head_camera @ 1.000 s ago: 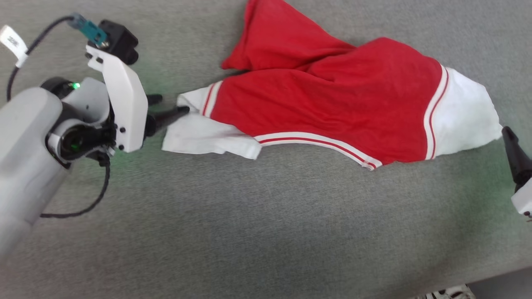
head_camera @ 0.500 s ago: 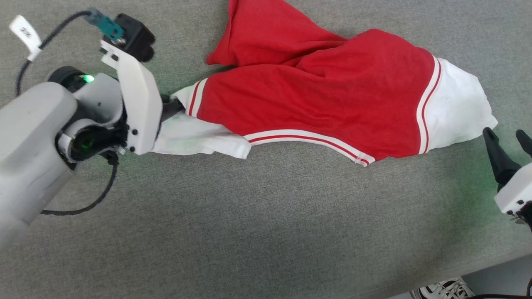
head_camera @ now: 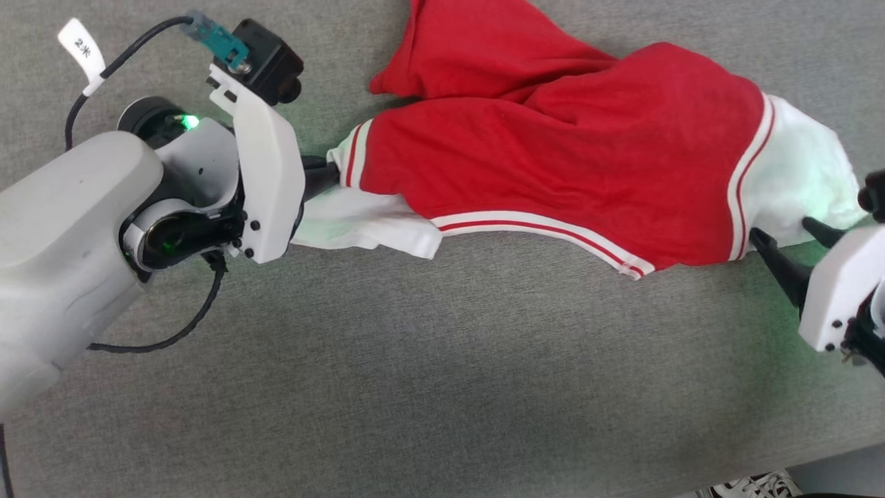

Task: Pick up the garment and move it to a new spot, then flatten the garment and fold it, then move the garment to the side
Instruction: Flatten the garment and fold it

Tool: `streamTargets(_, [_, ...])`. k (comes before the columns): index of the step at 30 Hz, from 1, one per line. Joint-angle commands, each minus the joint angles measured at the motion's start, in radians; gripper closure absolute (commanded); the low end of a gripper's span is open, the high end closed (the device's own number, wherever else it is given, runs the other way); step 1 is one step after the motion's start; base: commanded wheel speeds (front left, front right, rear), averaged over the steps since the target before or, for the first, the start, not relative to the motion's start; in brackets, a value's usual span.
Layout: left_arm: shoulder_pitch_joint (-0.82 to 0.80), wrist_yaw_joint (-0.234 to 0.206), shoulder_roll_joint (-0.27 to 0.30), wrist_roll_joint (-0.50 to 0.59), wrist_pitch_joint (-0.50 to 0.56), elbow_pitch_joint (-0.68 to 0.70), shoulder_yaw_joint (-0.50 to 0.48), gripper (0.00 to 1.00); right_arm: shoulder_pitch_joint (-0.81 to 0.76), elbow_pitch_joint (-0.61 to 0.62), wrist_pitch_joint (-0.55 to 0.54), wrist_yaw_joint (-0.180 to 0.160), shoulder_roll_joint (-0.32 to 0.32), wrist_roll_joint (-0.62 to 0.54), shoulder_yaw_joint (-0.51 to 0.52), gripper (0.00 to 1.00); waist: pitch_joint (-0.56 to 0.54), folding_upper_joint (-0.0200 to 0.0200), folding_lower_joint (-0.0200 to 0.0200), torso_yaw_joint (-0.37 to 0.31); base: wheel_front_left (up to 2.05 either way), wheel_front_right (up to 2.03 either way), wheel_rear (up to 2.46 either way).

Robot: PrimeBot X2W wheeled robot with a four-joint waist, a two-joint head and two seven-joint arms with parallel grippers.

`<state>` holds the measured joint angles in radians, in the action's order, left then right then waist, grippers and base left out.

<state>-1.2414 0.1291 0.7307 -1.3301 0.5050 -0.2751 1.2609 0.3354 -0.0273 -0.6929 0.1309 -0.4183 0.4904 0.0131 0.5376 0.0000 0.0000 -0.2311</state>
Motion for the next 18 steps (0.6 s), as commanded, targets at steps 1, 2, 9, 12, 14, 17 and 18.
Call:
streamTargets(1, [0.002,0.002,-0.006,-0.013,-0.004,0.003,0.013,1.00,0.012,-0.015,-0.016,0.000,-0.001,0.001,-0.012,0.00,0.008,0.0000,0.0000,0.008,0.00,0.00,0.00])
streamTargets(2, [-0.004,0.002,-0.007,-0.010,-0.010,0.005,0.015,1.00,0.021,-0.032,-0.031,0.000,-0.003,0.003,-0.021,0.00,0.013,0.0000,0.0000,0.012,0.00,0.00,0.00])
streamTargets(9, [-0.019,0.001,-0.028,-0.007,-0.036,0.019,0.021,1.00,0.058,-0.152,-0.078,-0.001,-0.018,-0.006,-0.100,0.22,0.032,0.0000,0.0000,0.040,0.00,0.00,0.00])
streamTargets(12, [-0.019,0.001,-0.033,-0.011,-0.052,0.028,0.023,1.00,0.060,-0.180,-0.080,-0.002,-0.024,-0.002,-0.131,1.00,0.035,0.0000,0.0000,0.047,0.00,0.00,0.00])
streamTargets(14, [-0.018,0.001,-0.035,-0.014,-0.066,0.031,0.022,1.00,0.058,-0.194,-0.075,-0.002,-0.028,0.005,-0.137,1.00,0.034,0.0000,0.0000,0.049,0.00,0.00,0.00])
streamTargets(17, [-0.013,0.001,-0.035,-0.017,-0.082,0.033,0.022,1.00,0.059,-0.200,-0.068,-0.002,-0.031,0.008,-0.134,1.00,0.028,0.0000,0.0000,0.049,0.00,0.00,0.00])
streamTargets(18, [-0.010,0.001,-0.033,-0.021,-0.091,0.034,0.021,1.00,0.061,-0.200,-0.064,-0.002,-0.033,0.011,-0.128,1.00,0.024,0.0000,0.0000,0.049,0.00,0.00,0.00])
